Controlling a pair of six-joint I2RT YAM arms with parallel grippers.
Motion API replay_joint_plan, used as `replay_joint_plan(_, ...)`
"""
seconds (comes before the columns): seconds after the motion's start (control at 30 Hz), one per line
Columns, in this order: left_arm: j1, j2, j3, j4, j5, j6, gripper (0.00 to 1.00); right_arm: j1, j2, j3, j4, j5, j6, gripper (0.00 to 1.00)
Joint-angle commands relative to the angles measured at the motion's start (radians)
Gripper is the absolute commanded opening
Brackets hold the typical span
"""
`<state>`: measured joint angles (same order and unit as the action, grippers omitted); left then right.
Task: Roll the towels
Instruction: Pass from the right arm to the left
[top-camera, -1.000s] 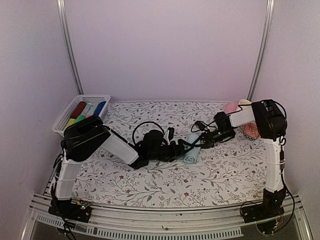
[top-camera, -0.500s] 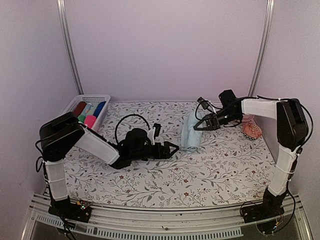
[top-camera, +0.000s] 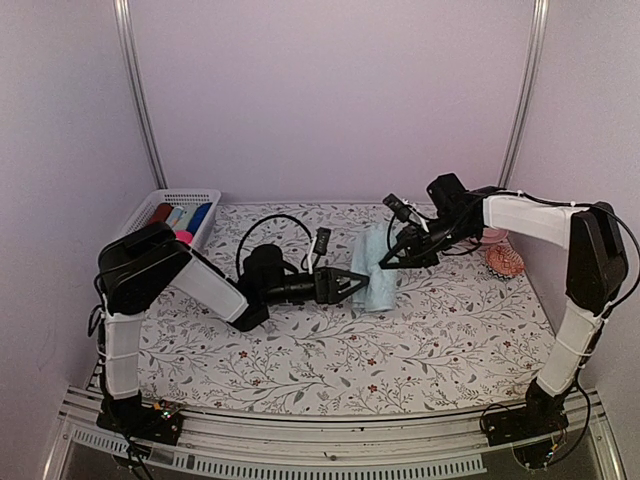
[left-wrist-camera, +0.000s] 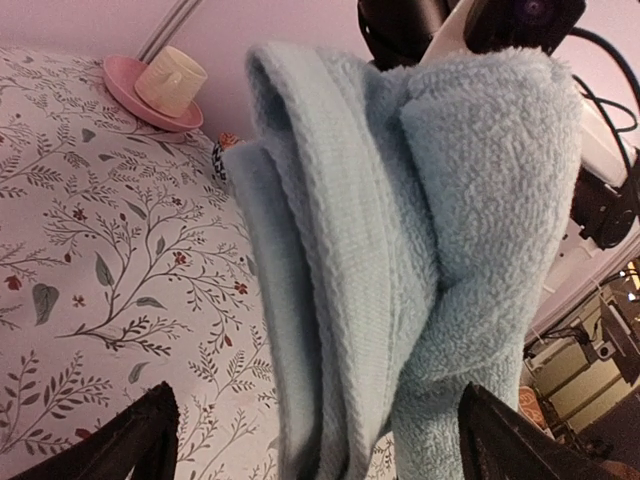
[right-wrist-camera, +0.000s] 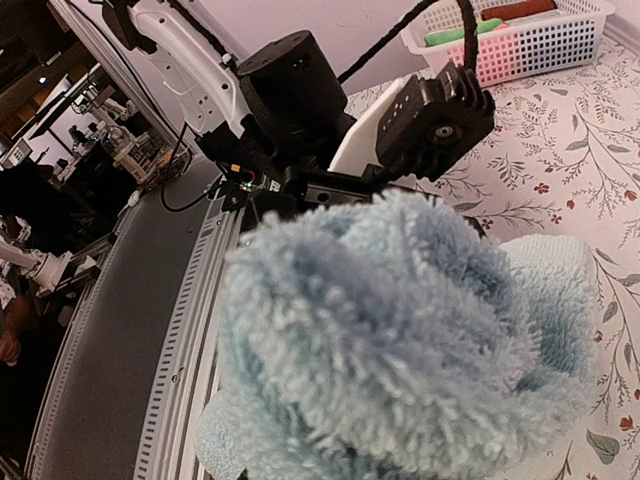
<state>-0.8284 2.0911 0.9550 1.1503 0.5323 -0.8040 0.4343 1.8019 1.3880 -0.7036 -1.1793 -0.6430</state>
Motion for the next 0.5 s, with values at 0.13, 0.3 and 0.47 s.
replay_joint_plan(0.13, -0.015, 0.069, 0.060, 0.144, 0.145, -0.060, 0.97, 0.011, 0.009, 0.002, 0.016, 0.067, 0.003, 0.03)
replay_joint_plan(0.3, -0.028, 0.090, 0.098, 0.124, 0.175, -0.064, 0.91, 0.012, 0.014, -0.011, 0.076, 0.131, 0.061, 0.03)
replay_joint_plan(0.47, -0.044, 0.099, 0.133, 0.032, 0.146, -0.029, 0.80, 0.011, 0.027, -0.018, 0.123, 0.223, 0.133, 0.03)
